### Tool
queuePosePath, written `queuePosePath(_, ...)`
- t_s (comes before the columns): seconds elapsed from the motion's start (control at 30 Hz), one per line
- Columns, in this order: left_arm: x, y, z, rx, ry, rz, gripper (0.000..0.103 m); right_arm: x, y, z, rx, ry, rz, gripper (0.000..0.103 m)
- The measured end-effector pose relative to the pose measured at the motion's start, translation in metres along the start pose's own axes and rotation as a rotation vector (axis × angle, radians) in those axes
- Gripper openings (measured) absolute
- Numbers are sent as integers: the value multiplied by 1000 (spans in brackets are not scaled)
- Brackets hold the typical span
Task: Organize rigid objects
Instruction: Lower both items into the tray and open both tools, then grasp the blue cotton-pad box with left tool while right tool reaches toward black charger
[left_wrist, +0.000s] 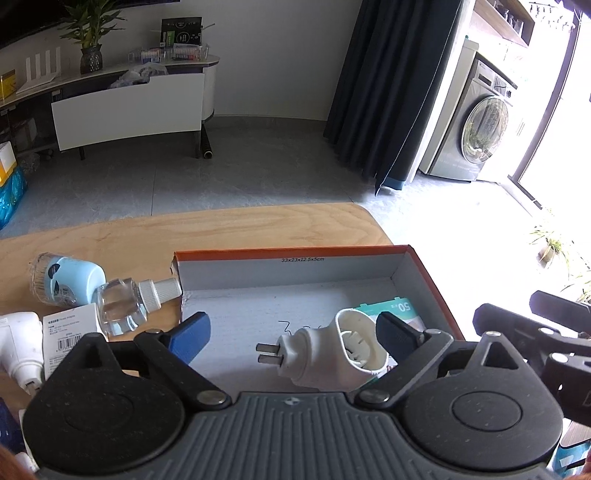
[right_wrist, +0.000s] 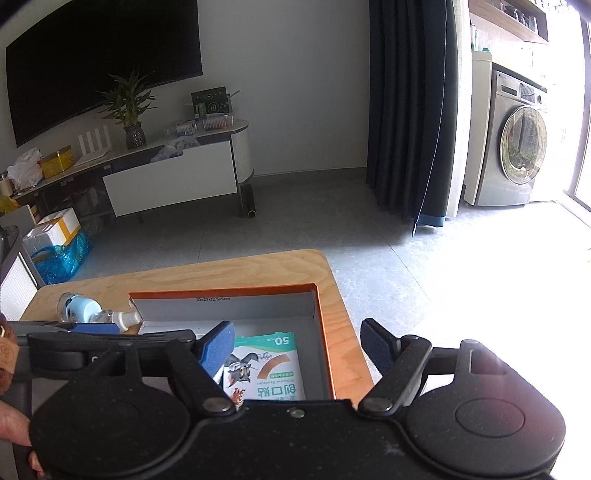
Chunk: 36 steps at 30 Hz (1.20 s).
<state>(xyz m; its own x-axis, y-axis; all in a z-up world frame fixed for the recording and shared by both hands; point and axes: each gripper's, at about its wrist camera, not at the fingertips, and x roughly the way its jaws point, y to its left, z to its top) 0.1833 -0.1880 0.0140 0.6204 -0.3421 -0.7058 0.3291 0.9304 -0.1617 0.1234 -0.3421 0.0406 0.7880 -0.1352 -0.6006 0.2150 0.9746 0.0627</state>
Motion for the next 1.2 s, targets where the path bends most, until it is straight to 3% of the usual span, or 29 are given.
queuePosePath(0.37, -42, 7, -16, 23, -3, 112, 103, -31, 12, -14, 34, -5, 22, 90)
queuePosePath(0.53, -59, 13, -23, -16, -13, 123, 103, -42, 21, -22, 29, 3, 29, 90)
queuePosePath(0.8, -79, 17, -36, 24, -29, 128, 103, -55, 36, -33, 14, 16, 46, 91)
queuePosePath(1.2, -98, 51, -60, -28, -17, 146, 103, -59, 69, -47, -24, 46, 101, 91)
